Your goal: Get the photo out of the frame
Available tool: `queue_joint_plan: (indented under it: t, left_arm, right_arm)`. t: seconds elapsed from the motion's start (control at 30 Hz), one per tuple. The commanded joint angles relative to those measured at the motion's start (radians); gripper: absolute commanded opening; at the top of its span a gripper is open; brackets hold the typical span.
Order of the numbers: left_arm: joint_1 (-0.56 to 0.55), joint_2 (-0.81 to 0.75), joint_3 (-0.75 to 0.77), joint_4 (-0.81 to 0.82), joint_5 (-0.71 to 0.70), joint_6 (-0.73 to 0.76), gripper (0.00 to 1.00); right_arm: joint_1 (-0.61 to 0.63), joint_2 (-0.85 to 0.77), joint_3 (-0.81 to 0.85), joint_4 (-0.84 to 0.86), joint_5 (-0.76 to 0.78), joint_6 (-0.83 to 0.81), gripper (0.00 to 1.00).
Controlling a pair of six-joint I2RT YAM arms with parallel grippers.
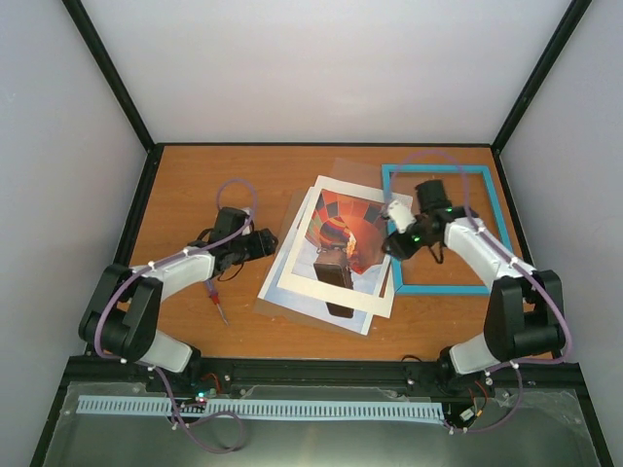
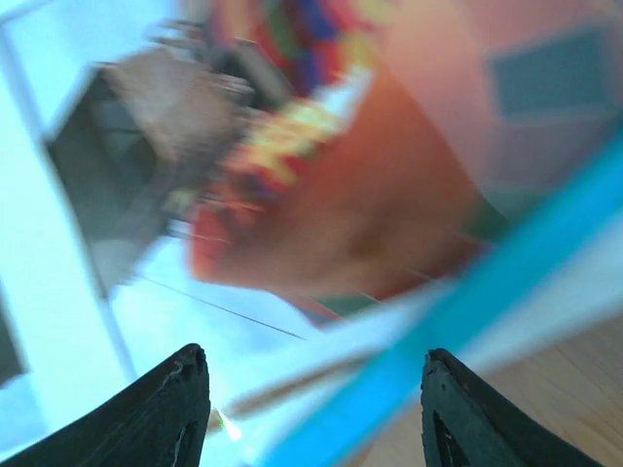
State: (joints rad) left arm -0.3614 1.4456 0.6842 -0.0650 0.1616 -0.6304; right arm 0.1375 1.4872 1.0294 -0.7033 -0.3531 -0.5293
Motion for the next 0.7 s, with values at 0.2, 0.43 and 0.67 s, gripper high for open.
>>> queue_joint_plan:
  t: [0.2,0.43,0.67]
  left_arm:
    - [0.005,0.063,-0.001,0.032,0.156,0.021,0.72]
    - [0.006,0.06,-0.089,0.059,0.189,0.001,0.7]
    - [0.003,0.006,-0.203,0.127,0.273,-0.025,0.6]
  right_arm:
    - [0.368,0.112,-0.041,0.029,0.014,0.026,0.55]
    - [0.416,0.159,-0.07,0.052,0.037,0.023,0.54]
    - [0.42,0.181,-0.092,0.054,0.037,0.022,0.53]
